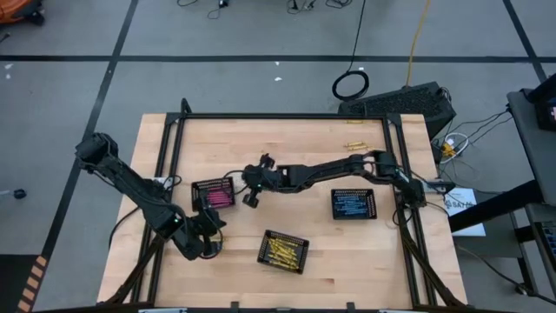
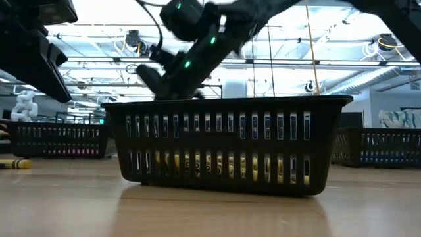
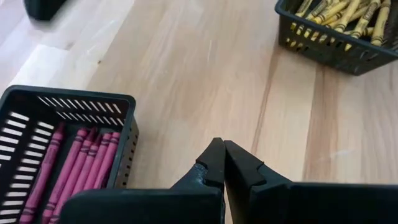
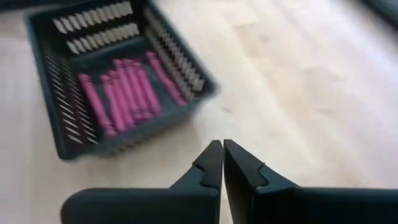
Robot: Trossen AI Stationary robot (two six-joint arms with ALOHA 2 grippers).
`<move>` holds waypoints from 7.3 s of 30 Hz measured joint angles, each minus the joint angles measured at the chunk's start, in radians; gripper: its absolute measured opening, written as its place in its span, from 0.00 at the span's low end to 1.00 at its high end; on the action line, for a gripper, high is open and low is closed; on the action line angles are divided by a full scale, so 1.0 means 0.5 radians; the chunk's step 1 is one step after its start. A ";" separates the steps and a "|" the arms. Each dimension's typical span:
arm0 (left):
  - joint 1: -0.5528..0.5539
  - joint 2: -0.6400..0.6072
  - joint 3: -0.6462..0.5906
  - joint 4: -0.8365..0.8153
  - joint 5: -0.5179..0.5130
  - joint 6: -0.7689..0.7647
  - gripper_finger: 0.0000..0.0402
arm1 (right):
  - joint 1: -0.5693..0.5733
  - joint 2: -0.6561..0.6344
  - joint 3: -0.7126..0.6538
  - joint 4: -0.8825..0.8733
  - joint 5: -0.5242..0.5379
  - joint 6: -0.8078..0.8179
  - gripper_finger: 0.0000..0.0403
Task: Sort crayons
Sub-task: Adjust the black bins, then put the yellow crayon into the bottom black bin
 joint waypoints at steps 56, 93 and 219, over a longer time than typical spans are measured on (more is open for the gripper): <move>0.357 0.725 0.062 1.541 0.728 0.845 0.01 | 1.045 -0.884 -1.469 0.117 -0.316 1.548 0.00; 0.302 0.702 0.103 1.644 0.824 0.819 0.01 | 0.759 -1.213 -1.469 -0.563 0.015 1.443 0.00; 0.201 0.536 0.218 0.891 -0.287 0.959 0.01 | 0.924 -0.799 -1.343 0.842 -0.124 0.369 0.05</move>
